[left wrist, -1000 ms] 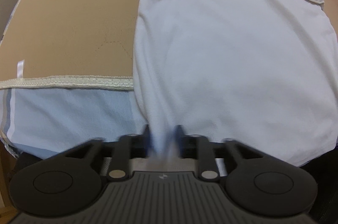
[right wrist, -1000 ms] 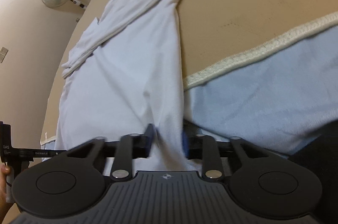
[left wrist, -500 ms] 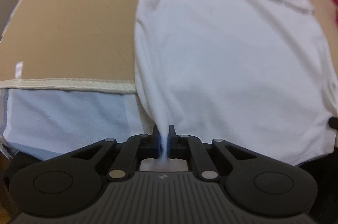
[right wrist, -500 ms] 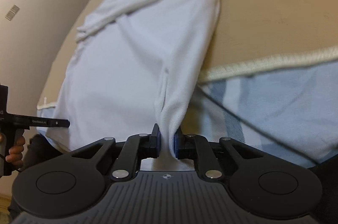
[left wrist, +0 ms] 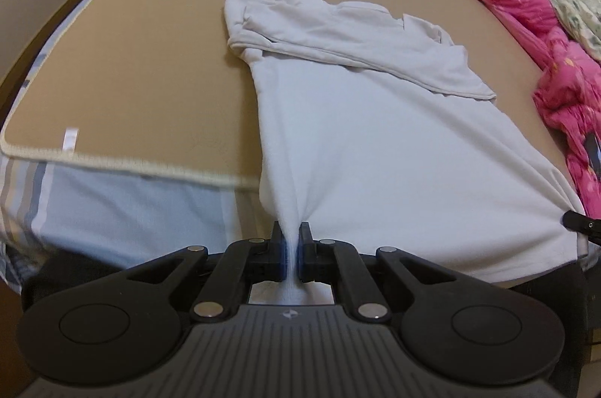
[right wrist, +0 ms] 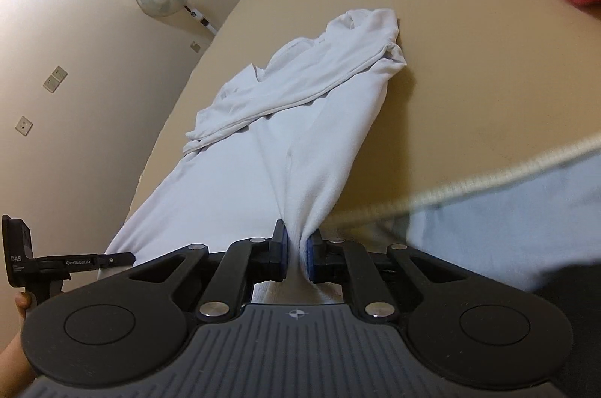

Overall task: Fold small clothes
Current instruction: 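Lift the hem with both grippers and fold it over toward the collar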

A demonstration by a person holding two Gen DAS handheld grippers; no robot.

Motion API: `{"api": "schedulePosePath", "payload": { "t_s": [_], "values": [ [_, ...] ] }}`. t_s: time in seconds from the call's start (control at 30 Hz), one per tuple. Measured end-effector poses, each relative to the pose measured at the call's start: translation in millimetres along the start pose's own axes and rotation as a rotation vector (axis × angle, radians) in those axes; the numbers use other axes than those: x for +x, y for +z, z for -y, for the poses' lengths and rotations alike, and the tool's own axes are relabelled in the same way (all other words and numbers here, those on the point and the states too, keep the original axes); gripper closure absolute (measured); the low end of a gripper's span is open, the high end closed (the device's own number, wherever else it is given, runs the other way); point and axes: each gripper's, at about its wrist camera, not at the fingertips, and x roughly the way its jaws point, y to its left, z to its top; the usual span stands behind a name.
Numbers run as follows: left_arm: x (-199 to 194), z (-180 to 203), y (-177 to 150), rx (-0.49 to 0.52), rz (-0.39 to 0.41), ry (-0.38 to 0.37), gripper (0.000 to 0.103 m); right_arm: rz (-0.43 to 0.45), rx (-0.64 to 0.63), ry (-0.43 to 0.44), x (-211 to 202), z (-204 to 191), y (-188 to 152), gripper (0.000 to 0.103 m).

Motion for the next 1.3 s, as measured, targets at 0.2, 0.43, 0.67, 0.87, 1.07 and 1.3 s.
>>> {"api": "schedulePosePath", "payload": {
  "t_s": [0.2,0.43,0.67,0.87,1.07,1.3],
  "values": [
    [-0.4,-4.7,-47.0,-0.002,-0.116,-0.026,0.097,-0.088,0.045,-0.04,-23.4,7.3,-43.7,0.093],
    [7.9,-12.8,4.0,-0.082,-0.175,-0.064,0.097,-0.206,0.159,-0.067,-11.9,14.2,-31.5,0.093],
    [48.4,-9.2,213.9,-0.158,-0.008,-0.018,0.086,-0.098,0.246,-0.116,43.2,1.5,147.5,0.085],
    [96.4,-55.6,293.1,-0.29,0.095,0.16,0.029,0.112,0.348,-0.213,89.1,29.7,236.4,0.038],
    [139.8,-70.7,249.2,-0.201,0.038,0.099,0.023,0.163,0.103,-0.237,85.4,62.6,193.4,0.038],
    [186.6,-16.0,248.8,-0.001,-0.004,0.066,0.023,0.132,0.176,-0.249,130.2,89.4,175.4,0.04]
  ]
}}
